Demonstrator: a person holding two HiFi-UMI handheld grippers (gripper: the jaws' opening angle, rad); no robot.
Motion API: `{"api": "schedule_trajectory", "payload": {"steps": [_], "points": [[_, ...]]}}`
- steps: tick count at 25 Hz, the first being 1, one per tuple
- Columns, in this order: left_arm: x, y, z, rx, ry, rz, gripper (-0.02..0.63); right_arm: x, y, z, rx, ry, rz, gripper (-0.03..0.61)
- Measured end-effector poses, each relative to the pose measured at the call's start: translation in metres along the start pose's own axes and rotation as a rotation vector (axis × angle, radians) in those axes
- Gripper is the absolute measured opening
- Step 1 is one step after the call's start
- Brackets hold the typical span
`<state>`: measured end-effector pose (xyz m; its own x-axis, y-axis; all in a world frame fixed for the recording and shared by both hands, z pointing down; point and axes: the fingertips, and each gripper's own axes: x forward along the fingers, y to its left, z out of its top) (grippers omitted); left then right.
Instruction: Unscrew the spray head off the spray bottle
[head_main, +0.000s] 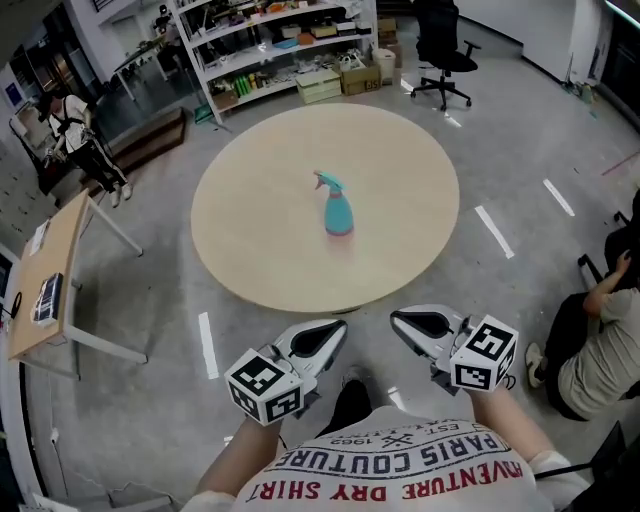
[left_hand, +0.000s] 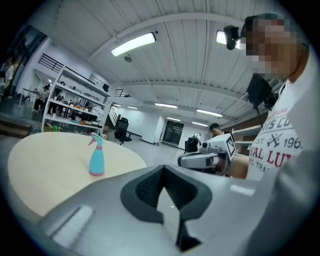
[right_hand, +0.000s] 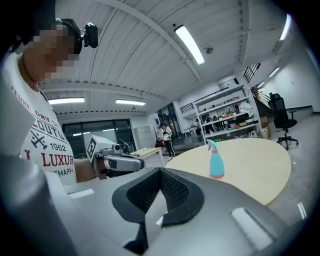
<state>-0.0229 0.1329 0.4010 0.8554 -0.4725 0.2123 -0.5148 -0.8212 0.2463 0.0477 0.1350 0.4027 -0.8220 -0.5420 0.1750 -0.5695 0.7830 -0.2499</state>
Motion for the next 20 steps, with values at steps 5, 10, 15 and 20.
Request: {"api": "schedule_trajectory", "payload": {"steps": [5,10,15,20], "points": [[0.043,0.087,0.009,0.036,0.040,-0.029,0.000,0.070,-0.065,0.026,-0.031,0.015,-0.017,0.002],[0.086,0.151,0.025,0.067,0.090,-0.063,0.000,0.122,-0.118,0.054,-0.046,0.012,-0.033,0.001],[0.116,0.176,0.027,0.081,0.106,-0.109,0.000,0.139,-0.153,0.045,0.009,0.036,-0.032,0.002],[0.138,0.216,0.039,0.150,0.065,-0.071,0.000,0.155,-0.193,0.060,0.015,0.016,-0.048,0.000]]}}
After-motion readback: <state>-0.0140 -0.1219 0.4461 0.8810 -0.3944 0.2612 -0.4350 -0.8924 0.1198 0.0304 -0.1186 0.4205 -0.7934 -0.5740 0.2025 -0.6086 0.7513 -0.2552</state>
